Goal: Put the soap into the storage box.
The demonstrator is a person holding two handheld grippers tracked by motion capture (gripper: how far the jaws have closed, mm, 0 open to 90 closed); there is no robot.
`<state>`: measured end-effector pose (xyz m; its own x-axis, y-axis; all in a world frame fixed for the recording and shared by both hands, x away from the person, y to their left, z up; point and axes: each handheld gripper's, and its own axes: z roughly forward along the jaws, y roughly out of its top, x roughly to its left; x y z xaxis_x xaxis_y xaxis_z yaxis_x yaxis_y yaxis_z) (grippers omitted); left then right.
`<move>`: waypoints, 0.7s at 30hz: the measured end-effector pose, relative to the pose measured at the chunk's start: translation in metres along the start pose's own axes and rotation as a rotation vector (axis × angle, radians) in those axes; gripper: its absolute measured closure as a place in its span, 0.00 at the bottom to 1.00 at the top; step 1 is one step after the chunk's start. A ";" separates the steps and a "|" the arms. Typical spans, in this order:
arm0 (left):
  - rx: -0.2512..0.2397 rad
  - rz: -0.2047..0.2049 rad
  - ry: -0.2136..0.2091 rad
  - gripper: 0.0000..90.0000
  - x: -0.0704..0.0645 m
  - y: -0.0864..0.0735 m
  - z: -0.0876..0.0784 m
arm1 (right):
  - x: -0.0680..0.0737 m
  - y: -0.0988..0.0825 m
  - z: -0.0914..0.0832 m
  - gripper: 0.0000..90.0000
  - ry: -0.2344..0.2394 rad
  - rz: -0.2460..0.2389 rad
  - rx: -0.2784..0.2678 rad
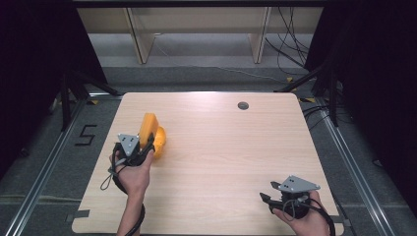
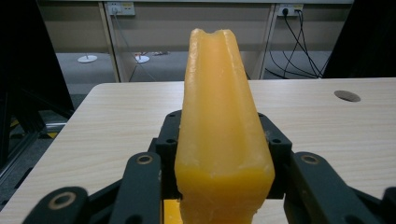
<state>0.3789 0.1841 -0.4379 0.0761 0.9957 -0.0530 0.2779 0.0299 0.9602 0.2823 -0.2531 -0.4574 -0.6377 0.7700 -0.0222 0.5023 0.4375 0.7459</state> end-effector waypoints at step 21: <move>0.016 -0.006 0.051 0.67 0.000 -0.013 0.024 | -0.002 -0.001 0.001 0.50 -0.004 -0.023 -0.007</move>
<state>0.3985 0.1817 -0.4568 0.0254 0.9987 -0.0446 0.2932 0.0352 0.9554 0.2834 -0.2543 -0.4583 -0.6469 0.7614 -0.0417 0.4832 0.4516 0.7500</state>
